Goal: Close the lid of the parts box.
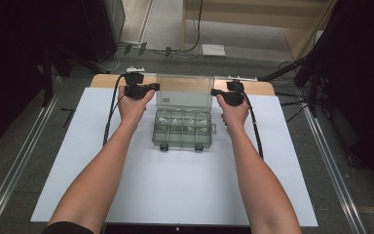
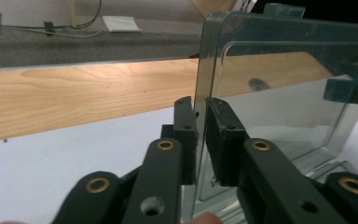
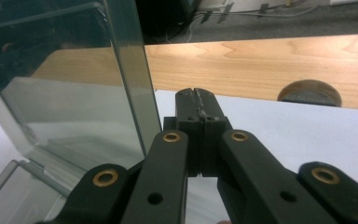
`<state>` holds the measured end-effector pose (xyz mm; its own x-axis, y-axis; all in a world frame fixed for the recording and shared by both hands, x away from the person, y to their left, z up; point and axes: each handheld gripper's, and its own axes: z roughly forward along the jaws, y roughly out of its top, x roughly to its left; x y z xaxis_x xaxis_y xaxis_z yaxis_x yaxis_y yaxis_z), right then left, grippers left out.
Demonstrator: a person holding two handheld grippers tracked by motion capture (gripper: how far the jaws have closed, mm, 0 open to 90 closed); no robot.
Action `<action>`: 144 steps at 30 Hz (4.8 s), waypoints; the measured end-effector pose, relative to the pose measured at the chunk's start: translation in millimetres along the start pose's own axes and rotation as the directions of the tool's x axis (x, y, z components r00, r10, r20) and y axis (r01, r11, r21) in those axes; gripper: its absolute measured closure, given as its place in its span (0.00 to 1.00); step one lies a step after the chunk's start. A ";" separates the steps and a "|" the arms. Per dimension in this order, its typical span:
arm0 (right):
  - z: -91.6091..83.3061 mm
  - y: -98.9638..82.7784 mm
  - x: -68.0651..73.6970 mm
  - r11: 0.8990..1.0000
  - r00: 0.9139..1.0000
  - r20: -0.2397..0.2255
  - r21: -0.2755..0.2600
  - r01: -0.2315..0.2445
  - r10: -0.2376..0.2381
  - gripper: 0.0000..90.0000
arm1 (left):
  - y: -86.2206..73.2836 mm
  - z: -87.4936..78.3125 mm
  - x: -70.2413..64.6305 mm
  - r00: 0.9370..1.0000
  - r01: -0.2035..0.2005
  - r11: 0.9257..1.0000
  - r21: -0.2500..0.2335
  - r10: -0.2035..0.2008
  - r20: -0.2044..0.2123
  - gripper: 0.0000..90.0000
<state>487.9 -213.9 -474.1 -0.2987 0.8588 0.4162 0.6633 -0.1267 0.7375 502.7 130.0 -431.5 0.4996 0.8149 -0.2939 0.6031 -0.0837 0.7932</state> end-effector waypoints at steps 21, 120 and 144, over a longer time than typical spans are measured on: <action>-15.4 5.3 14.9 0.998 0.998 -0.032 -0.025 0.056 -0.057 1.00 | -19.9 -22.8 -4.4 0.999 -0.034 0.997 0.066 0.032 0.024 0.85; -46.2 -88.9 41.8 0.971 0.969 -0.073 0.009 0.239 -0.238 1.00 | -108.8 -62.1 -11.7 0.984 -0.147 0.976 0.163 0.128 0.121 1.00; -45.8 -89.5 39.3 0.972 0.969 -0.079 -0.002 0.233 -0.233 1.00 | -104.2 -71.2 -36.6 0.977 -0.163 0.978 0.128 0.142 0.159 1.00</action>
<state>385.3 -191.6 -499.4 -0.4981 0.8227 0.2739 0.5739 0.0760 0.8154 377.3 149.7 -465.4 0.6724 0.6933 -0.2593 0.5885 -0.2883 0.7553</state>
